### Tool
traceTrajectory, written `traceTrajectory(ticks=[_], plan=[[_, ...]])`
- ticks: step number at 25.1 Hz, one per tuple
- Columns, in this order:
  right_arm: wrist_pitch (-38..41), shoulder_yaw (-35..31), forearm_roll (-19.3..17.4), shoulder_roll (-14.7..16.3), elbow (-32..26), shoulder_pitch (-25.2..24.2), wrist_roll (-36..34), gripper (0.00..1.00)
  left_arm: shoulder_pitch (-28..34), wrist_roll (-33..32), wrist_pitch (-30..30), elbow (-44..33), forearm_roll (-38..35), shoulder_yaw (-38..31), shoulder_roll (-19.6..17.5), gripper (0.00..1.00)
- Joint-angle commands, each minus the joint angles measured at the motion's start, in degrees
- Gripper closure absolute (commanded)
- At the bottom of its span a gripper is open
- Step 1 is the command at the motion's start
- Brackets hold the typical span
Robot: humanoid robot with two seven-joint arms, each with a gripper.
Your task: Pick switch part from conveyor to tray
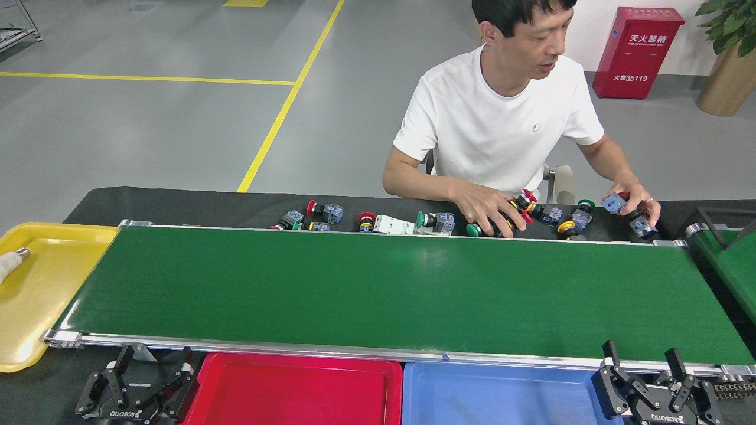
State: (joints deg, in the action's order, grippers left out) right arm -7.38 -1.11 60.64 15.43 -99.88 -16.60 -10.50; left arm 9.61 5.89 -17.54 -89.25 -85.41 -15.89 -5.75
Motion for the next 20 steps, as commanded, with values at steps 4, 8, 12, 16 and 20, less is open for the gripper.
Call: traceTrajectory(ticks=[4, 8, 12, 16, 20], plan=[[-0.09, 0.05, -0.08, 0.83, -0.49, 0.43, -0.49, 0.01, -0.56, 0.43, -0.21, -0.49, -0.29, 0.07, -0.14, 0.00], [-0.09, 0.05, -0.08, 0.83, -0.40, 0.52, -0.49, 0.01, -1.09, 0.43, -0.12, -0.49, -0.02, -0.11, -0.14, 0.00], [-0.09, 0.05, -0.08, 0.74, -0.40, 0.43, -0.49, 0.01, -1.62, 0.43, -0.21, -0.13, 0.15, -0.02, -0.14, 0.00], [-0.09, 0.05, -0.08, 0.74, -0.40, 0.52, -0.49, 0.01, -1.70, 0.35, -0.56, 0.48, -0.02, 0.07, -0.14, 0.00], [-0.18, 0.05, -0.08, 0.74, -0.40, 0.52, -0.49, 0.01, -1.70, 0.35, -0.65, 0.48, -0.11, 0.07, -0.14, 0.00]])
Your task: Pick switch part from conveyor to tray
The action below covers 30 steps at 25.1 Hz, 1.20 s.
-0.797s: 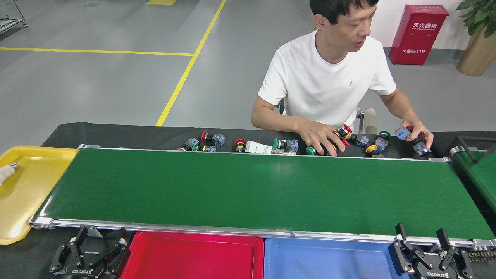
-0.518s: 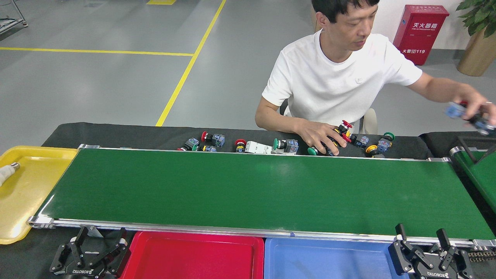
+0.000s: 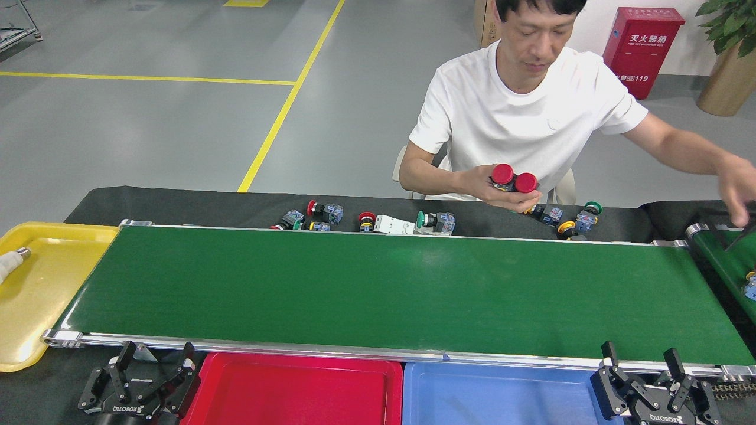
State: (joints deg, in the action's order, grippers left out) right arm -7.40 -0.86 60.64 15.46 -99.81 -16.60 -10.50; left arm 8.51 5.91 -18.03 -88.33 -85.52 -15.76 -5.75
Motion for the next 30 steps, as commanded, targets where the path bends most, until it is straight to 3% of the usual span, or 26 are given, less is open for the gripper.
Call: traceTrajectory(ticks=[1, 30], plan=[[-0.07, -0.20, -0.08, 0.80, -0.47, 0.51, -0.49, 0.01, -0.51, 0.24, -0.16, -0.35, -0.09, -0.06, -0.14, 0.00], [-0.24, -0.11, -0.26, 0.80, -0.47, 0.69, 2.15, 0.01, -0.77, 0.06, -0.25, 1.85, -0.18, 0.38, -0.76, 0.00]])
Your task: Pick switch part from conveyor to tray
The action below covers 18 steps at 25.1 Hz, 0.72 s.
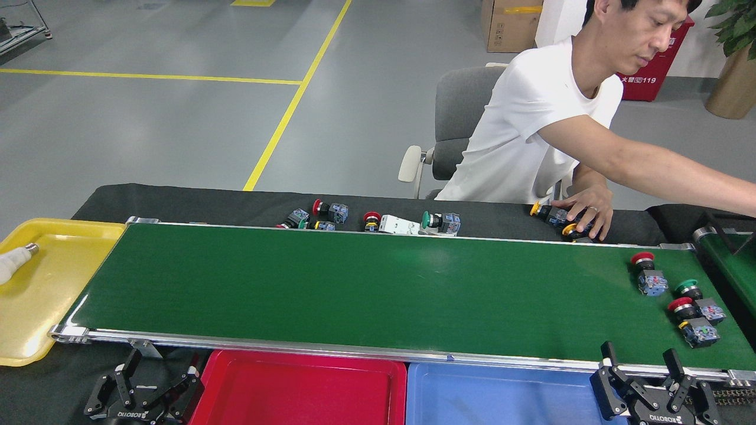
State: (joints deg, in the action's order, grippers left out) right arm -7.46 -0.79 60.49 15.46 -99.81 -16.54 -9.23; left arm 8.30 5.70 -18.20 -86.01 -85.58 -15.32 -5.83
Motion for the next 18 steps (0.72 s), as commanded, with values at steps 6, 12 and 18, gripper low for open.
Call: traceTrajectory(ticks=[6, 12, 18], plan=[[-4.58, 0.09, -0.20, 2.82, 1.72, 2.74, 4.48, 0.01, -0.65, 0.28, -0.08, -0.48, -0.11, -0.06, -0.76, 0.00], [-5.02, 0.35, -2.49, 3.00, 13.06, 11.44, 4.75, 0.01, -0.74, 0.19, -0.08, -0.21, -0.11, 0.03, -0.67, 0.00], [-5.02, 3.87, -2.93, 3.09, 15.69, 14.87, 11.16, 0.01, -1.09, 0.28, -0.08, -0.13, -0.20, 1.44, -0.67, 0.00]])
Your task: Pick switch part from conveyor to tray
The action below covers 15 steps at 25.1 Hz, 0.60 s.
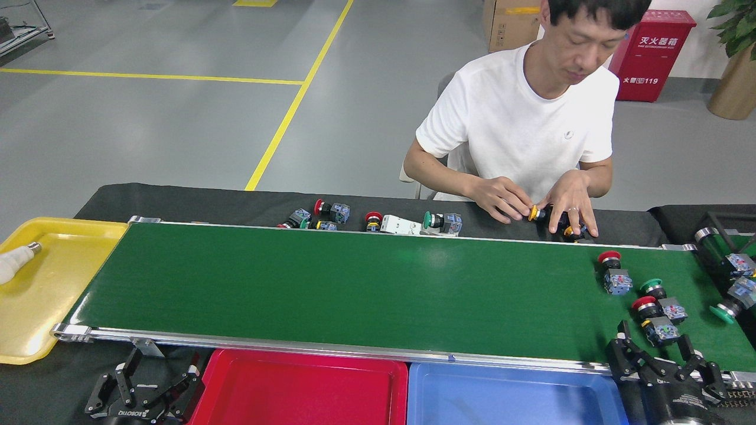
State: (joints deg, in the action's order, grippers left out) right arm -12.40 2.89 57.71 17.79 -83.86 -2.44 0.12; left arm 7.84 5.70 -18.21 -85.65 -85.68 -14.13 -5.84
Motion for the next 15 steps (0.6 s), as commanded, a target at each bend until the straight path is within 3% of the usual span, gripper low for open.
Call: traceTrajectory(ticks=[1, 5, 15], plan=[[-0.08, 0.27, -0.75, 1.19, 0.36, 1.39, 2.16, 0.01, -0.81, 0.19, -0.08, -0.49, -0.10, 0.50, -0.67, 0.00], [-0.16, 0.62, -3.57, 1.90, 3.70, 4.91, 2.60, 0.01, -0.90, 0.19, -0.08, -0.40, -0.10, 1.38, -0.67, 0.00], [-0.34, 1.06, -3.83, 2.16, 9.06, 9.30, 3.21, 0.03, -4.77, 0.19, 0.01, 1.80, -0.19, 3.67, -0.67, 0.00]])
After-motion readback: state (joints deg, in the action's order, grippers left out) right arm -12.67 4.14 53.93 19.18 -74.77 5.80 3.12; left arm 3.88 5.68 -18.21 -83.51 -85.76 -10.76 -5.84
